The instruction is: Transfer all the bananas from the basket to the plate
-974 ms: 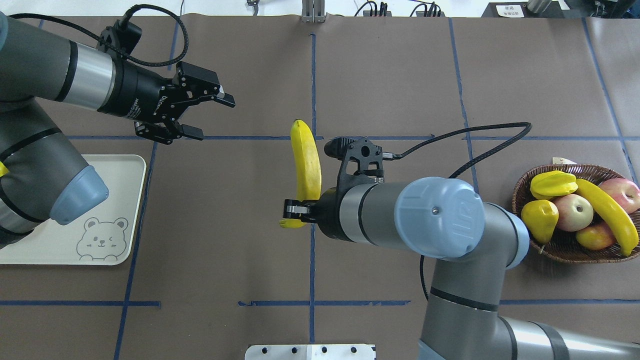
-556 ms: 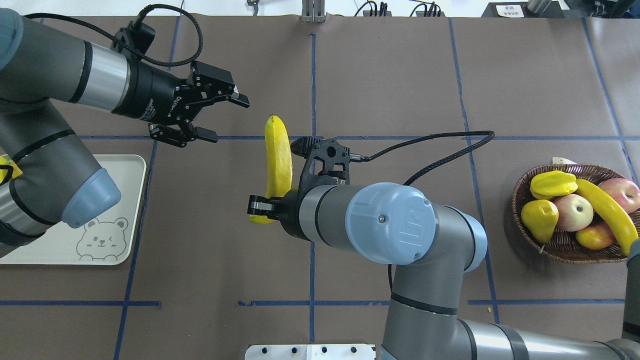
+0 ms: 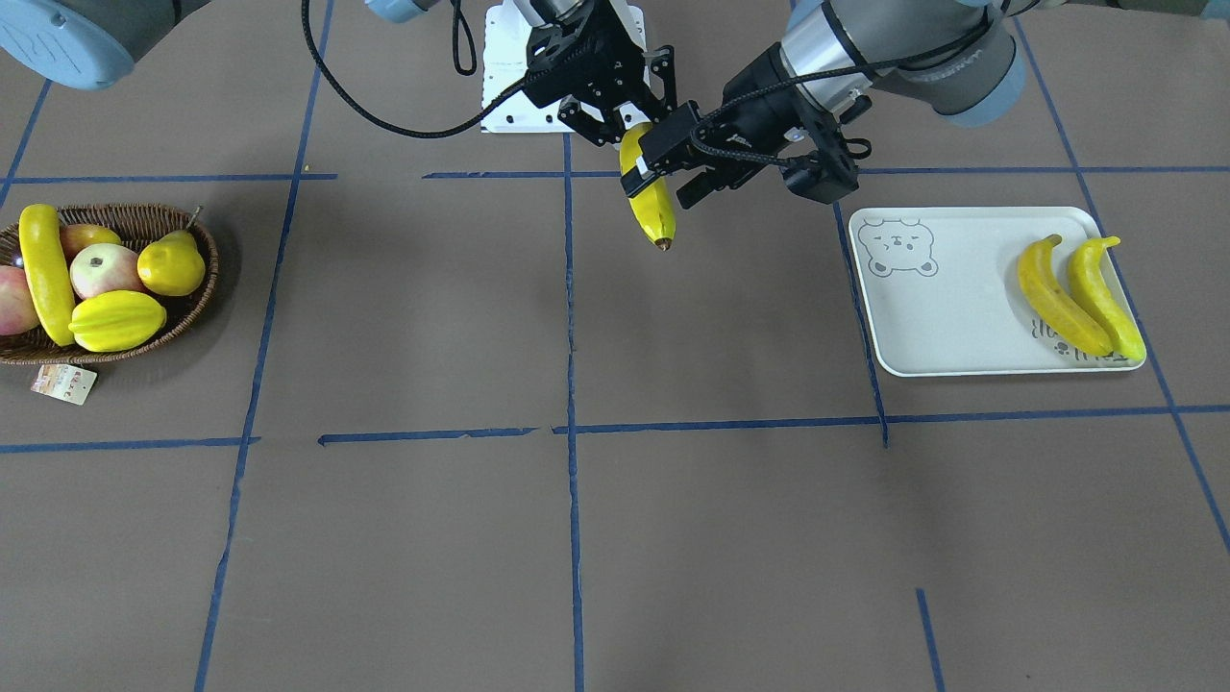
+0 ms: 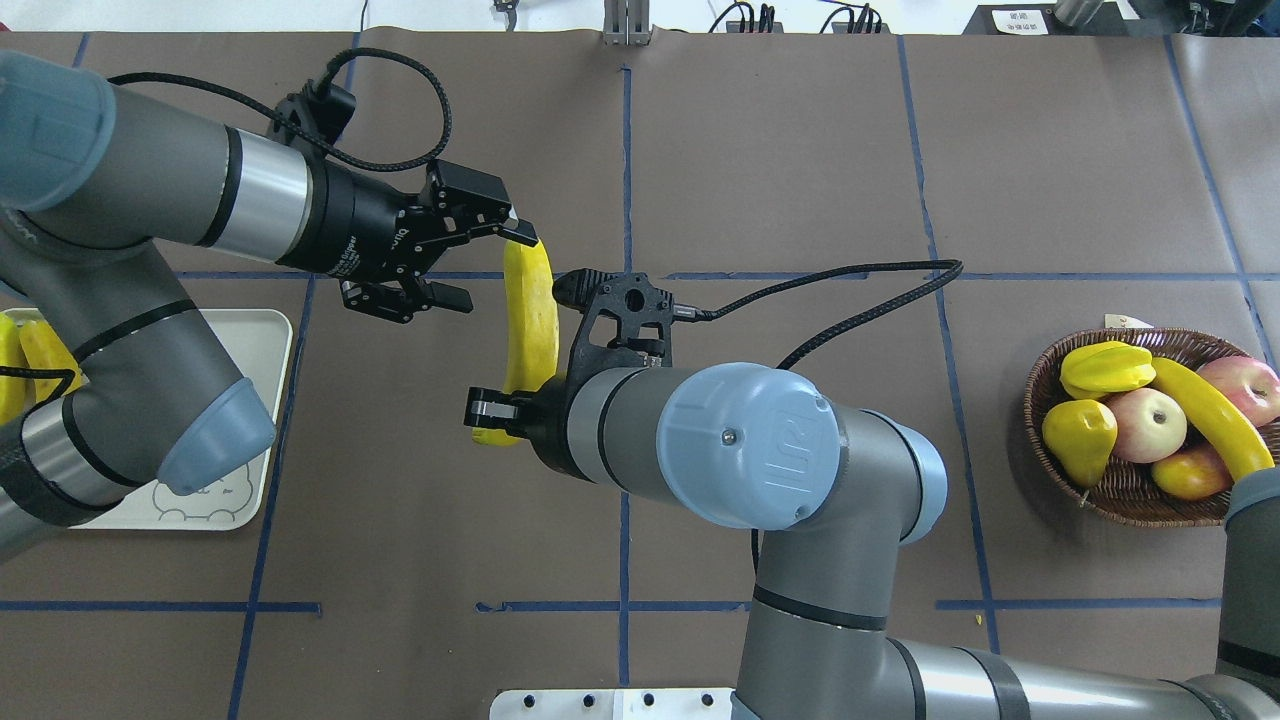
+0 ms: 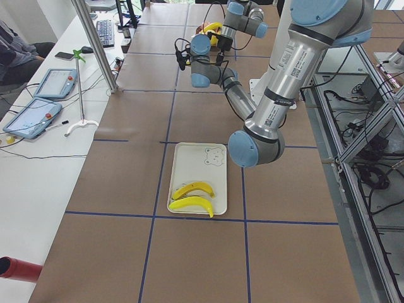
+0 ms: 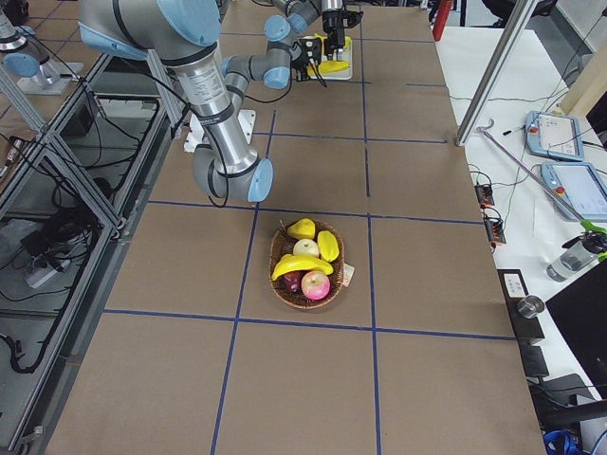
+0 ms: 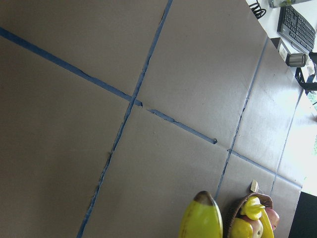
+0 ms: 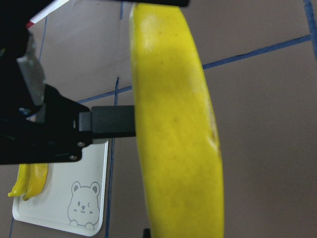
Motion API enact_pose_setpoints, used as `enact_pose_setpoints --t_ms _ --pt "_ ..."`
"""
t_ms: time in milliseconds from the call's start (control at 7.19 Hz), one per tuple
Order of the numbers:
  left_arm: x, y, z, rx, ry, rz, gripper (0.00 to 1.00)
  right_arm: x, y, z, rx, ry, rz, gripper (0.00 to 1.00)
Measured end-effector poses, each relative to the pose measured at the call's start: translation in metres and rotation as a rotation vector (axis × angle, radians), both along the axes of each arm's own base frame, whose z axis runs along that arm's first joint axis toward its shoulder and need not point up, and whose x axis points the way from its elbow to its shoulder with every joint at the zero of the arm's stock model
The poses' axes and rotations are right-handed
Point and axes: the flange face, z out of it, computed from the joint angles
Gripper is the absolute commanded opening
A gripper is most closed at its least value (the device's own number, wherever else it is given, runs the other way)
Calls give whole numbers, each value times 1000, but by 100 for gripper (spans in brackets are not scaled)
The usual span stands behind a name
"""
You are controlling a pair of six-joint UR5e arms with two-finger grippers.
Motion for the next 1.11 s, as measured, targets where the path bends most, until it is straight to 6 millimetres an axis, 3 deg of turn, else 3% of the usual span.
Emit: enact_pose_setpoints --t_ms 139,278,417,556,696,835,974,1113 --pt "6 3 -1 2 1 -2 90 -1 2 -3 1 -3 -3 5" --pt "8 4 -1 2 -1 -6 73 -2 3 -4 2 -5 -4 5" --pt "9 4 -1 1 -1 -7 47 -2 3 -4 2 -6 -5 5" --pt "10 4 -1 0 -1 -7 4 -2 3 -4 2 -6 -6 7" --pt "9 5 0 -1 -2 -7 0 -2 3 -4 3 -6 -7 16" --pt "9 5 3 -4 -5 -9 0 -2 3 -3 4 -5 -9 92" --pt "8 4 5 -7 -9 -15 0 -2 4 -3 5 -3 -10 99" --pt "7 3 6 -9 -12 -22 0 -3 4 -3 3 -4 -10 100"
